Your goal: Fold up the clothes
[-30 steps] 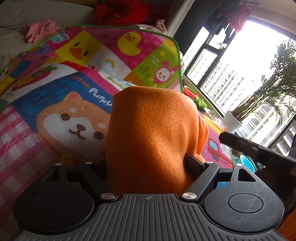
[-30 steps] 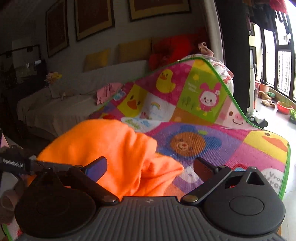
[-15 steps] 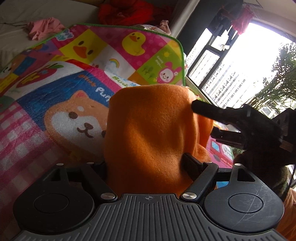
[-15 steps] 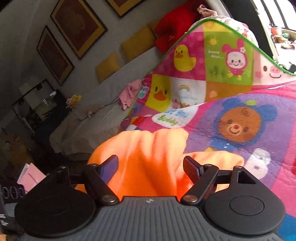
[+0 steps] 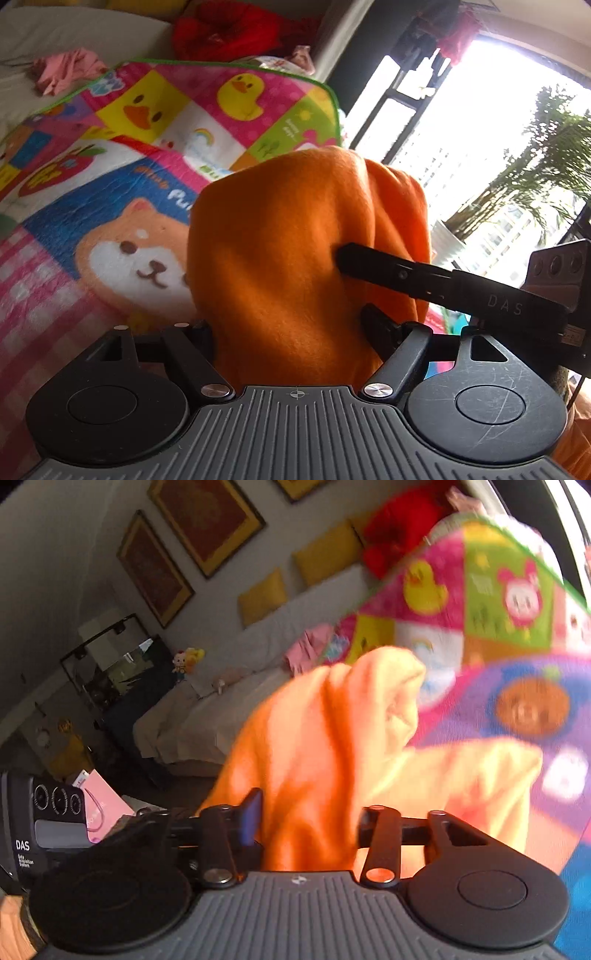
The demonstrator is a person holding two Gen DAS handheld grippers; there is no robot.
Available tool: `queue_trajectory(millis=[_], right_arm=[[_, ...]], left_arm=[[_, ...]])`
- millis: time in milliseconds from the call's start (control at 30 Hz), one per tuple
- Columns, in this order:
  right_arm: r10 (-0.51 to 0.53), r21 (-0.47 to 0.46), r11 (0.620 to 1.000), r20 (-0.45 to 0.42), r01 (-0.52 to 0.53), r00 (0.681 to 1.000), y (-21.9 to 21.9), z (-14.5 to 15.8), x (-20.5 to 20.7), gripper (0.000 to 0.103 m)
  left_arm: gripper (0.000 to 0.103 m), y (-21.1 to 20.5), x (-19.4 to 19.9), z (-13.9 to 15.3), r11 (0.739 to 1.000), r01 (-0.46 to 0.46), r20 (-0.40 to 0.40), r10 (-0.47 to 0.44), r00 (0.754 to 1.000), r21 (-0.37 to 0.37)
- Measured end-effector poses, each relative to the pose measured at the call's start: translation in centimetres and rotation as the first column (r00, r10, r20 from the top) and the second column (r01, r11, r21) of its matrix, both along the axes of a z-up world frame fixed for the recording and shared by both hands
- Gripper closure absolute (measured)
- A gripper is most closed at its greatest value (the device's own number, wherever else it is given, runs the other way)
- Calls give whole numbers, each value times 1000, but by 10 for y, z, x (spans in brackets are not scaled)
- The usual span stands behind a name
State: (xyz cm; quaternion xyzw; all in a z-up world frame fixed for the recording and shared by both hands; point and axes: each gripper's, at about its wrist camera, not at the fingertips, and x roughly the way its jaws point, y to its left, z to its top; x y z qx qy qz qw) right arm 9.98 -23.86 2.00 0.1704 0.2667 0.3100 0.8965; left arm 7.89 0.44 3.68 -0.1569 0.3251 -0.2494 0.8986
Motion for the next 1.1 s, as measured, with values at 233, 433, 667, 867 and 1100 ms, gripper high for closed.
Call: queue_trajectory(millis=[233,433,667,867,1100], right_arm=[[-179,-185,965,49,185,983,-60,16,-12,72],[-248,-360,906,-21,224,969,-76,-30,-12,71],[-153,-304,939,50,161,987,-49,-14,-22,74],[-166,-432,885,58,175,984,-33,-26,-19,64],[-235,-369,884,184,289,954,-67,14,-56,32]], left_arm=[[8,-51,-6,32,993,101,131,-109,985,64],[7,-82,13,8,956,28,92,-58,994,293],[6,-51,13,3,951,-52,86,27,996,305],[4,-45,13,-10,949,-40,63,22,998,312],[3,-48,15,-23,959,-16,34,6,999,282]])
